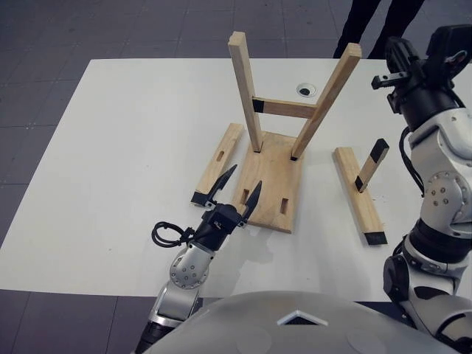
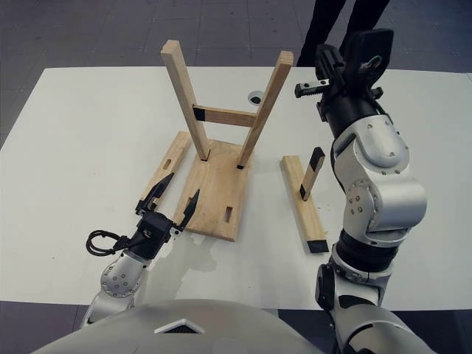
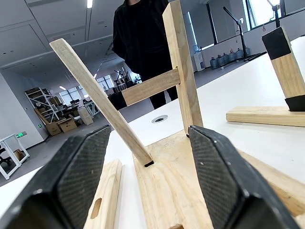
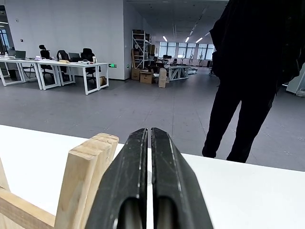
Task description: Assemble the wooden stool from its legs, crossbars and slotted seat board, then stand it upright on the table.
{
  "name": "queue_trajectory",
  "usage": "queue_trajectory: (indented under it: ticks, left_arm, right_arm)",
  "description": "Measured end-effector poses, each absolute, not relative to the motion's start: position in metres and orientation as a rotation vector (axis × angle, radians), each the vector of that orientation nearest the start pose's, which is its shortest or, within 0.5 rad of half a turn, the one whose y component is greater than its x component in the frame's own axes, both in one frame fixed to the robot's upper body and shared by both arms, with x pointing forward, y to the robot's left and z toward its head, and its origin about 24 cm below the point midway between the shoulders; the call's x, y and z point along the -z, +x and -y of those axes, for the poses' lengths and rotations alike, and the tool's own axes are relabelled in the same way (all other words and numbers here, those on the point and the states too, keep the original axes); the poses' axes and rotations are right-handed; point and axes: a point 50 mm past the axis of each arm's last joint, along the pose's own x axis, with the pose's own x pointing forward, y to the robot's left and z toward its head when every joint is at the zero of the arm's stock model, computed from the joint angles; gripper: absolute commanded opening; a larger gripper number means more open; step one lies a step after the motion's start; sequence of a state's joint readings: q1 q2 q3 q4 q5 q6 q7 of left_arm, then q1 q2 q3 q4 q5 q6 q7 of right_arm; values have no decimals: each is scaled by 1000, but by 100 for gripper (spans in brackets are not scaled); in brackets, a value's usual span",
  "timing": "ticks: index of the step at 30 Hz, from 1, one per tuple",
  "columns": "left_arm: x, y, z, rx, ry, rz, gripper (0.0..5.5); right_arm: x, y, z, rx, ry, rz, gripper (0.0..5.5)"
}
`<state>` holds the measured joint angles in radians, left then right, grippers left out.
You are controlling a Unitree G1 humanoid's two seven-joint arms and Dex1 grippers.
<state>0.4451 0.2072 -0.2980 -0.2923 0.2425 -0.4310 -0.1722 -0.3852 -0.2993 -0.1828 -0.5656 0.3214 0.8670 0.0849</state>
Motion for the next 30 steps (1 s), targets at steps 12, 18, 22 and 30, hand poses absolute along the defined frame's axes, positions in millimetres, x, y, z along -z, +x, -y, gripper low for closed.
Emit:
queue_trajectory:
  ticks: [12, 18, 22, 30]
  left_arm:
    - [-50, 146, -111, 485, 311, 241, 301]
    - [-50, 146, -112, 483, 316, 242, 301]
    - [-50, 146, -113, 482, 317, 241, 301]
    - [-48, 146, -111, 488, 313, 235, 301]
  right_arm:
    - [-134, 256, 199, -100, -53, -96, 13]
    - [-134, 256, 199, -100, -50, -83, 13]
    - [-135, 257, 197, -108, -37, -86, 13]
    - [-201, 256, 187, -146, 61, 180, 13]
